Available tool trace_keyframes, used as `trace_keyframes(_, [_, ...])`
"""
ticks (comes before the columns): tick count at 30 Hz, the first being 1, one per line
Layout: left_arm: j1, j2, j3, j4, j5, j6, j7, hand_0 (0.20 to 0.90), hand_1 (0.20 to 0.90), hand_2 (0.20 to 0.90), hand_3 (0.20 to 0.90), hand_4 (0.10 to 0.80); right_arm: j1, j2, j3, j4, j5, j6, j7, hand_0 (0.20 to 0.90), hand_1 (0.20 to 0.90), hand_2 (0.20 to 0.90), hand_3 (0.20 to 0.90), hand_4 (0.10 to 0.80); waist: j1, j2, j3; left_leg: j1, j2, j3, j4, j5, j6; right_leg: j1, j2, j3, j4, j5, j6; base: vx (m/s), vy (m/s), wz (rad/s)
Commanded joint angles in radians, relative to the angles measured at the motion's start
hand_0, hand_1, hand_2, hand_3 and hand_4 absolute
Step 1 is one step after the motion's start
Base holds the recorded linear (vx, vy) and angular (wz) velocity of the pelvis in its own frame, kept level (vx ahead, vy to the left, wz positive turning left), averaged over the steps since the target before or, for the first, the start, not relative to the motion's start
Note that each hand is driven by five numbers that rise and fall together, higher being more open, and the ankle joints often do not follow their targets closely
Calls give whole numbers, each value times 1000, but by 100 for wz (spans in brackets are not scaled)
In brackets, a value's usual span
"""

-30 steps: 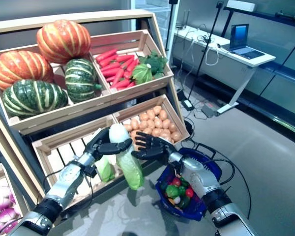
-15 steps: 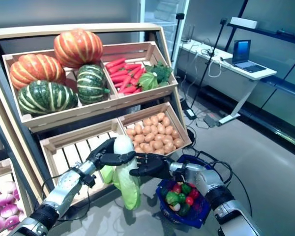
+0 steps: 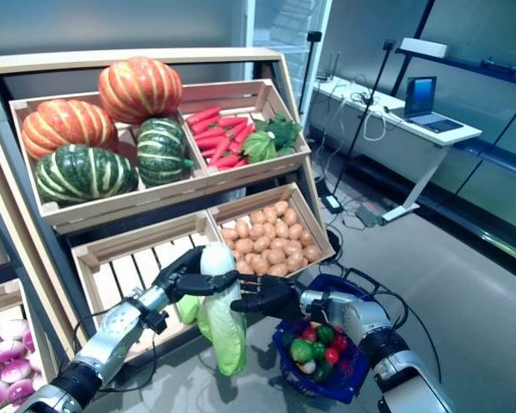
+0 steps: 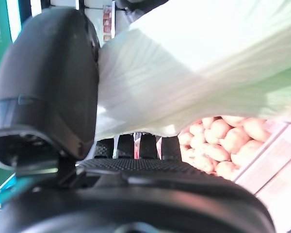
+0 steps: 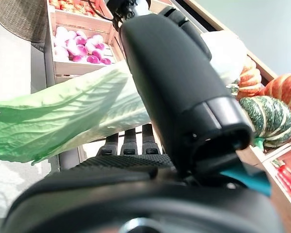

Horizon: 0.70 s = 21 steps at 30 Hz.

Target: Put vegetables into the basket

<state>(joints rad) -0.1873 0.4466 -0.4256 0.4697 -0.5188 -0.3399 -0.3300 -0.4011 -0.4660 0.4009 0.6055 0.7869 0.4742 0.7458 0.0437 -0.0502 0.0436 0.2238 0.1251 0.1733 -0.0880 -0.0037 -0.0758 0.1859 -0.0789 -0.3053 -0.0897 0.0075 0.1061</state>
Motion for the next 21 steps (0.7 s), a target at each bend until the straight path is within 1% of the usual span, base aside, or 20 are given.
trace_keyframes(1, [-184, -63, 58, -110, -151, -135, 57, 300, 300, 300, 300, 400, -62, 51, 50, 85, -53, -89, -55, 900, 900, 900, 900, 800, 10, -6, -38, -39, -57, -2, 1, -61, 69, 18, 0, 2, 2, -54, -75, 0, 0, 0])
trace_keyframes(6, [-193, -93, 67, -141, -162, -143, 98, 300, 300, 300, 300, 400, -66, 93, 71, 123, -150, -174, -253, 900, 900, 900, 900, 800, 8, 0, -28, -40, -61, -10, 1, -60, 74, 16, -1, 13, 2, -50, -78, 0, 0, 0])
trace_keyframes(13, [-193, -134, 67, -159, -132, -141, 132, 300, 300, 300, 300, 400, -22, 215, 80, 95, -147, -203, -441, 900, 900, 900, 900, 800, 3, 12, -24, -37, -66, -15, 1, -62, 77, 18, -3, 22, 2, -51, -80, 0, 0, 0])
trace_keyframes(17, [-188, -149, 66, -170, -129, -133, 131, 300, 300, 300, 300, 400, -2, 275, 87, 110, -122, -205, -459, 900, 900, 900, 900, 800, 5, 21, -26, -36, -68, -18, 1, -64, 78, 19, -4, 24, 2, -54, -81, 0, 0, 0])
trace_keyframes(21, [-196, -156, 58, -167, -150, -121, 103, 300, 300, 300, 300, 400, -5, 312, 89, 114, -51, -221, -421, 900, 900, 900, 900, 800, 11, 28, -24, -36, -68, -21, 1, -62, 75, 22, -5, 19, 2, -55, -85, -4, 2, 1])
